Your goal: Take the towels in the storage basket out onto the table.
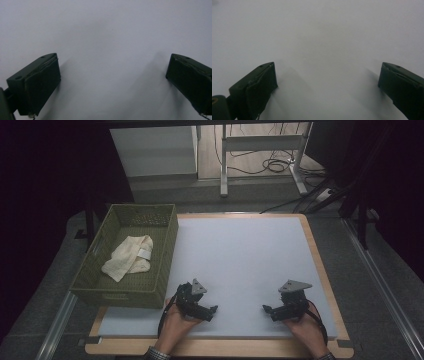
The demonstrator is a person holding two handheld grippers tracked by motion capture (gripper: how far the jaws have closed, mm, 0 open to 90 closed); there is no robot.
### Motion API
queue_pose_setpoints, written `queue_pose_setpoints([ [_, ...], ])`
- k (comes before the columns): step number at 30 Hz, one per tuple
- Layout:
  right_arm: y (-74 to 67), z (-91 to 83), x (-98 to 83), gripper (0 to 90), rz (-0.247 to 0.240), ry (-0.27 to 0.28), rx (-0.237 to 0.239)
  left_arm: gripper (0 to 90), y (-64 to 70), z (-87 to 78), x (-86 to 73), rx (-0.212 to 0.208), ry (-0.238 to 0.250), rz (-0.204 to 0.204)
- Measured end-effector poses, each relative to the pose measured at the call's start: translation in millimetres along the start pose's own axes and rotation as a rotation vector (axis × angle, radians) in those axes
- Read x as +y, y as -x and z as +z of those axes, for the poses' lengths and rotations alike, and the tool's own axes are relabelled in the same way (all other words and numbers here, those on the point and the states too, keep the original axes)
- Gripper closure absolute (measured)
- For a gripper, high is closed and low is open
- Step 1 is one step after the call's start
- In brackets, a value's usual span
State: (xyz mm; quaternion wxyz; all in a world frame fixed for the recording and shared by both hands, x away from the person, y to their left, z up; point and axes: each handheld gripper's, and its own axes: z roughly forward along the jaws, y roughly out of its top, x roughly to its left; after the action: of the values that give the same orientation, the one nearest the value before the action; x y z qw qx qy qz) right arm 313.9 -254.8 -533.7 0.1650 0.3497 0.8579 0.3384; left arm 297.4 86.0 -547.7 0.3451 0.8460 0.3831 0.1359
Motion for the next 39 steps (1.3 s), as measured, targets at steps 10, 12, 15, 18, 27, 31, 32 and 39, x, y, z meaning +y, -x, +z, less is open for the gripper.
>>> queue_pose_setpoints([
  [10, 0.2, 0.1, -0.2, 2.0, 0.002, 0.001, 0.001, 0.0, -0.2, 0.0, 0.3, -0.001, -0.004, -0.002],
  [12, 0.2, 0.1, -0.2, 2.0, 0.002, 0.001, 0.001, 0.0, -0.7, -0.2, 0.4, -0.004, -0.005, 0.000],
  [15, 0.3, 0.1, -0.2, 2.0, 0.002, 0.001, 0.001, 0.0, -0.5, 0.1, 0.1, -0.005, -0.001, -0.008],
  [18, 0.3, 0.1, -0.2, 2.1, 0.002, 0.001, 0.001, 0.0, -0.6, 0.0, 0.0, -0.006, -0.001, -0.009],
  [27, 0.4, 0.1, -0.3, 2.0, 0.002, 0.001, 0.002, 0.0, -0.4, 0.0, 0.0, -0.005, 0.000, -0.008],
  [31, 0.4, 0.1, -0.3, 2.0, 0.002, 0.002, 0.002, 0.0, -0.4, -0.4, 0.2, -0.007, 0.001, -0.006],
  [32, 0.4, 0.1, -0.2, 2.1, 0.003, 0.001, 0.002, 0.0, -0.4, -0.5, 0.3, -0.008, 0.001, -0.005],
  [39, 0.5, 0.1, -0.2, 2.0, 0.003, 0.001, 0.003, 0.4, -1.5, -3.6, 3.9, -0.040, 0.019, 0.009],
])
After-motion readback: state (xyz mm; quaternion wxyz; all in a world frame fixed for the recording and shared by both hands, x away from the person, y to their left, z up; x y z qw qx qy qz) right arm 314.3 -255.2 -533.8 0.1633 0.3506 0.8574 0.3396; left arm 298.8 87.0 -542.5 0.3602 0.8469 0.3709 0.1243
